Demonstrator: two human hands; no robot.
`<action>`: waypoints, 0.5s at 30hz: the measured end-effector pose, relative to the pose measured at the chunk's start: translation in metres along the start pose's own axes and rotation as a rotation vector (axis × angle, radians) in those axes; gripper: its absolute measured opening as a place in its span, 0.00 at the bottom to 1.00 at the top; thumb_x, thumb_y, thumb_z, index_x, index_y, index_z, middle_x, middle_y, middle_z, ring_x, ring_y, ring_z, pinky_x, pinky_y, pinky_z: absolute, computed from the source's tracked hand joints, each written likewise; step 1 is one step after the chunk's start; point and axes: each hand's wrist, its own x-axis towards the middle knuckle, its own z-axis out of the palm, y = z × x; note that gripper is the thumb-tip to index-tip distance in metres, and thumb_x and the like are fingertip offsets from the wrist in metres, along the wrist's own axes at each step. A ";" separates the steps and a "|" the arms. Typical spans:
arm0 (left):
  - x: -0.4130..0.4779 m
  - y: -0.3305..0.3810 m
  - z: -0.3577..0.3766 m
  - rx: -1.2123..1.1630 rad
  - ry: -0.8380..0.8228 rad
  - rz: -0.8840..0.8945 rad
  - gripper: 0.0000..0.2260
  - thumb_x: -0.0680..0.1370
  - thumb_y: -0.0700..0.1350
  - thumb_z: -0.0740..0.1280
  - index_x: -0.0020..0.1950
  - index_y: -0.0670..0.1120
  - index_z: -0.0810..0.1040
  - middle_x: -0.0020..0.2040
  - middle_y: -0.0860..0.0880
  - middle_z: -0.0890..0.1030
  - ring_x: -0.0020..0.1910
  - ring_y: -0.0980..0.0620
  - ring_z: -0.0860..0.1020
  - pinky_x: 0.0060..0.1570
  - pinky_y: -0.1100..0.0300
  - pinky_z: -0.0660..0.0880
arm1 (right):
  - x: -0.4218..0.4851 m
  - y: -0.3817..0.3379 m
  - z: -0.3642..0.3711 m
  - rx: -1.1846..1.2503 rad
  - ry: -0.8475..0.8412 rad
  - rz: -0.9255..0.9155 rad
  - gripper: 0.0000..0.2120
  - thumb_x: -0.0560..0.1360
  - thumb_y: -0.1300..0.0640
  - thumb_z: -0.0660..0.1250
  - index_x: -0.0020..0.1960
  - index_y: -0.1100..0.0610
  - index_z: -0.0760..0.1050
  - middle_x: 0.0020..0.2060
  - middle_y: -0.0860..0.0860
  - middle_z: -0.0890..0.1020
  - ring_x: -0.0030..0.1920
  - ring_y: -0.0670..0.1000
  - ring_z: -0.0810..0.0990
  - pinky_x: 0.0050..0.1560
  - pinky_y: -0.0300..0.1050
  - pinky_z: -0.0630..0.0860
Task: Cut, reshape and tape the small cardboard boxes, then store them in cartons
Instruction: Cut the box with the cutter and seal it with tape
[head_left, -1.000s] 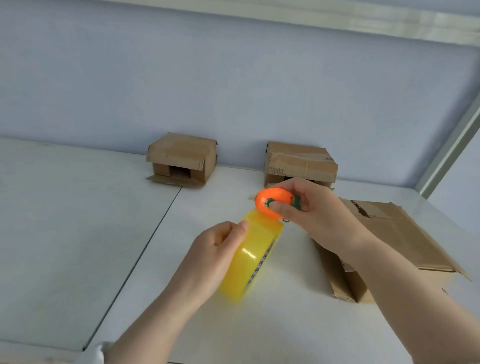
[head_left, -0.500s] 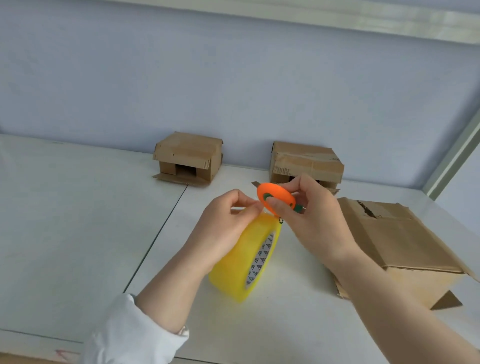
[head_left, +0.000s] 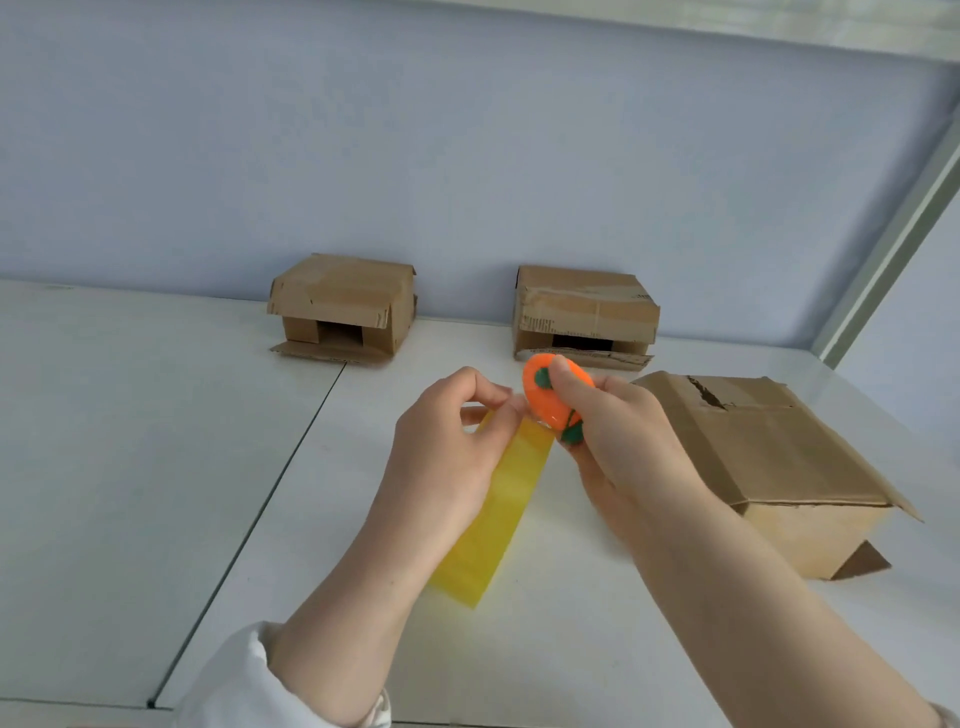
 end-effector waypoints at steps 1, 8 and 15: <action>-0.002 0.001 0.001 0.010 0.008 0.019 0.07 0.75 0.50 0.67 0.40 0.49 0.77 0.46 0.60 0.80 0.48 0.65 0.77 0.41 0.78 0.67 | -0.001 -0.002 -0.002 0.028 -0.015 0.023 0.11 0.78 0.56 0.64 0.38 0.60 0.74 0.36 0.54 0.79 0.43 0.52 0.78 0.59 0.49 0.73; -0.017 0.035 0.011 -0.053 0.092 0.123 0.07 0.75 0.49 0.67 0.37 0.51 0.77 0.42 0.62 0.81 0.46 0.68 0.77 0.42 0.77 0.68 | -0.018 -0.025 -0.017 0.198 0.027 0.002 0.11 0.78 0.56 0.63 0.47 0.64 0.78 0.39 0.56 0.75 0.41 0.53 0.72 0.52 0.49 0.74; -0.033 0.097 0.038 -0.113 0.180 0.261 0.07 0.76 0.49 0.67 0.38 0.51 0.74 0.33 0.62 0.78 0.35 0.67 0.74 0.37 0.74 0.66 | -0.035 -0.070 -0.080 0.742 0.104 -0.183 0.08 0.79 0.57 0.63 0.44 0.62 0.74 0.39 0.53 0.79 0.35 0.49 0.79 0.37 0.38 0.75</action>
